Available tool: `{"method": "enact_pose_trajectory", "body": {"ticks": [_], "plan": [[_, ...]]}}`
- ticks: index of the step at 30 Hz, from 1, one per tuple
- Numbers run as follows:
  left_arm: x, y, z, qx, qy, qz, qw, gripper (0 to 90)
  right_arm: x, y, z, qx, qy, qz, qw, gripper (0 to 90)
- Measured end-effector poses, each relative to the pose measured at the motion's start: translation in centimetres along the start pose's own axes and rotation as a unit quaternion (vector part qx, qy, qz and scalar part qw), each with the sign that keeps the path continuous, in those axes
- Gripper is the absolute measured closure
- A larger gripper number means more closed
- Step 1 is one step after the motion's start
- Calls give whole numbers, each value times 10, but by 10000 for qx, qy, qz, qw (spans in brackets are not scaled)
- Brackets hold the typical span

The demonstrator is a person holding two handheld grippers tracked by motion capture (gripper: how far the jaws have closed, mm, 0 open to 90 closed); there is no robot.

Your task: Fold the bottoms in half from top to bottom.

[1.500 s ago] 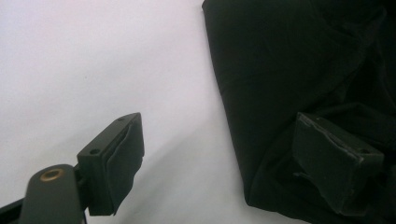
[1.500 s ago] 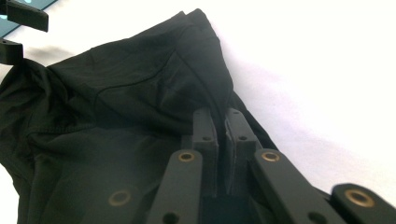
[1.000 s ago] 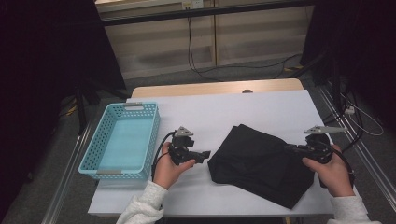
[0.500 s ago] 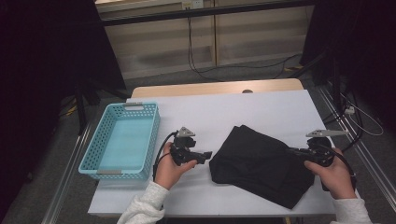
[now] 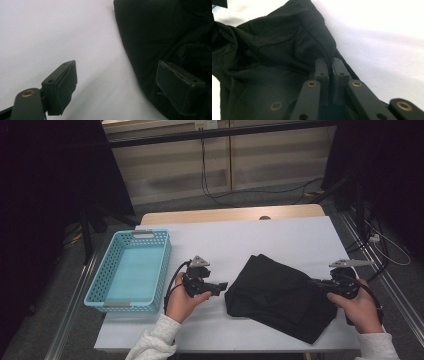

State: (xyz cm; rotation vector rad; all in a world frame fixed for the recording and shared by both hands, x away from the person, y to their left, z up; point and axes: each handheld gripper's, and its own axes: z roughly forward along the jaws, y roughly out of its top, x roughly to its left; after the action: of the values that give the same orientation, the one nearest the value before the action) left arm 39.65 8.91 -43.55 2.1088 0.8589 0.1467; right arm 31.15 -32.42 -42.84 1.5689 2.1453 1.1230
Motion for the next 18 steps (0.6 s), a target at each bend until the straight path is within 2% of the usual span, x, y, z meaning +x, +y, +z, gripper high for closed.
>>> {"method": "enact_pose_trajectory", "body": {"ticks": [10,18], "plan": [[-1,3,0,-51,0,41,10000,173,-3,0,-13,-82,-51,38,9999,851],[-4,5,8,31,-66,85,9999,173,-6,-5,-26,-59,-86,135,9999,851]]}}
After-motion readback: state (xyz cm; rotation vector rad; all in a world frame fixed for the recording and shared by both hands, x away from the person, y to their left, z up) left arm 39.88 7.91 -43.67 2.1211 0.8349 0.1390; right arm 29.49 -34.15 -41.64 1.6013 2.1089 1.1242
